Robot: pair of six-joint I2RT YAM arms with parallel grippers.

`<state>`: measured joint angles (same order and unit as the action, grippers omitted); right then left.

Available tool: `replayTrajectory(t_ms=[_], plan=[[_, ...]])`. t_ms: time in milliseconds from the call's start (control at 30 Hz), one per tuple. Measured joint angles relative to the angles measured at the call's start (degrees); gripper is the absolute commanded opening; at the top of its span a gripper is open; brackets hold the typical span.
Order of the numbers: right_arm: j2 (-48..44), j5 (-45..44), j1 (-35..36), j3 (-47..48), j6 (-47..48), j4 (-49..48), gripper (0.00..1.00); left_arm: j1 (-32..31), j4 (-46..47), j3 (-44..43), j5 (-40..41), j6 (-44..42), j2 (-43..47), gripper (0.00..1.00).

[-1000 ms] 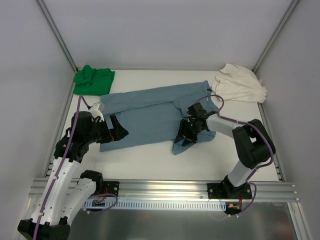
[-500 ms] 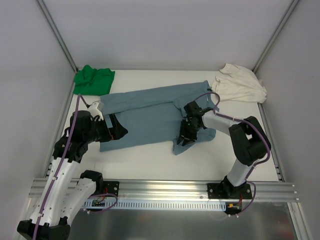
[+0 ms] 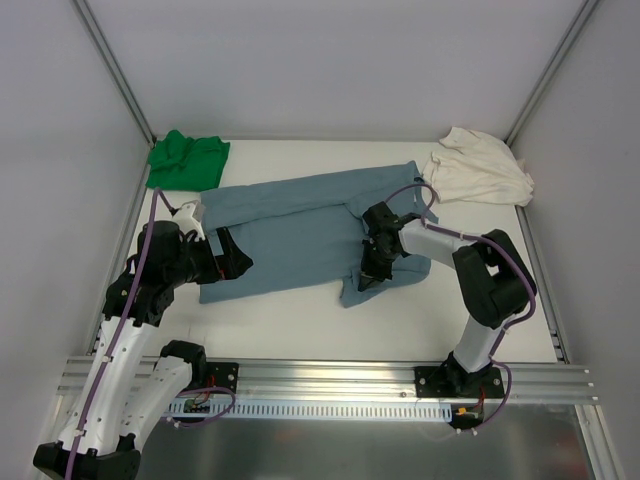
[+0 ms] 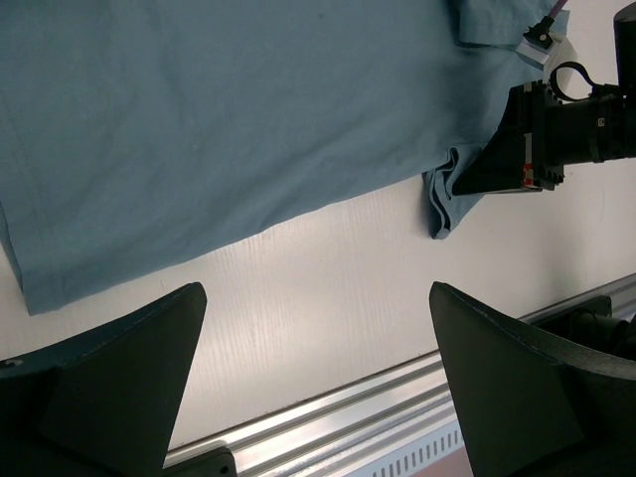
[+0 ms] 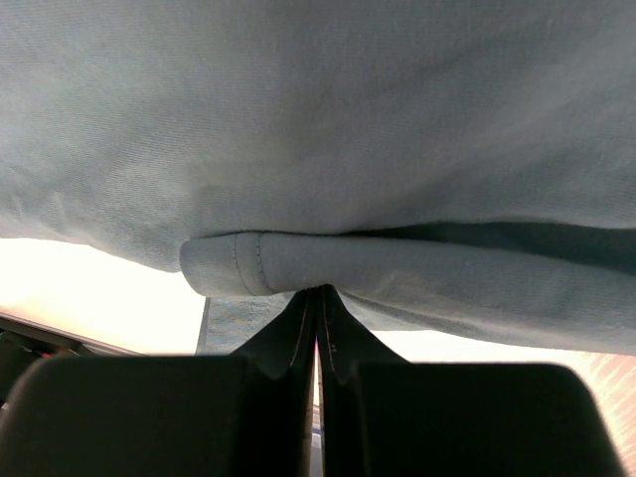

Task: Fold and stack the t-shirts
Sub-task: Grap the side of the flattened tshirt closest away from the robot with both arms

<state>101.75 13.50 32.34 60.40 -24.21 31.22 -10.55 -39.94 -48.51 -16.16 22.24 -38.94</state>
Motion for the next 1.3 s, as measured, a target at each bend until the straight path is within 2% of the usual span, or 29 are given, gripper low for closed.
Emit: replayTrajectory(t_ms=[333, 667, 733, 800, 833, 933, 1067, 1300], plan=[[-2.0, -3.3, 1.0, -0.5, 0.0, 0.2, 0.00, 0.0, 0.0, 0.0, 0.0, -0.3, 0.5, 0.99], [-13.8, -8.9, 1.6, 0.5, 1.0, 7.5, 0.00, 0.0, 0.2, 0.0, 0.0, -0.2, 0.5, 0.99], [-14.7, -9.8, 1.6, 1.3, 1.3, 8.8, 0.31, 0.0, 0.2, 0.0, 0.0, -0.2, 0.5, 0.99], [-14.8, -10.3, 1.6, 1.4, 2.4, 9.5, 0.69, 0.0, 0.3, 0.2, 0.0, -0.2, 0.5, 0.99], [-14.8, -10.4, 1.6, 1.3, 1.8, 9.6, 0.72, 0.0, 0.3, 0.2, 0.0, -0.2, 0.5, 0.99], [-14.5, -10.5, 1.7, 0.7, 2.6, 9.6, 0.73, 0.0, 0.3, 0.2, 0.0, -0.2, 0.5, 0.99], [-11.8, -10.5, 1.9, 0.7, 2.7, 8.9, 0.65, 0.0, 0.3, 0.2, 0.0, -0.2, 0.5, 0.99], [-5.2, -10.8, 5.6, 3.1, 2.8, 8.9, 0.62, 0.0, 0.3, 0.2, 0.0, -0.2, 0.5, 0.99]])
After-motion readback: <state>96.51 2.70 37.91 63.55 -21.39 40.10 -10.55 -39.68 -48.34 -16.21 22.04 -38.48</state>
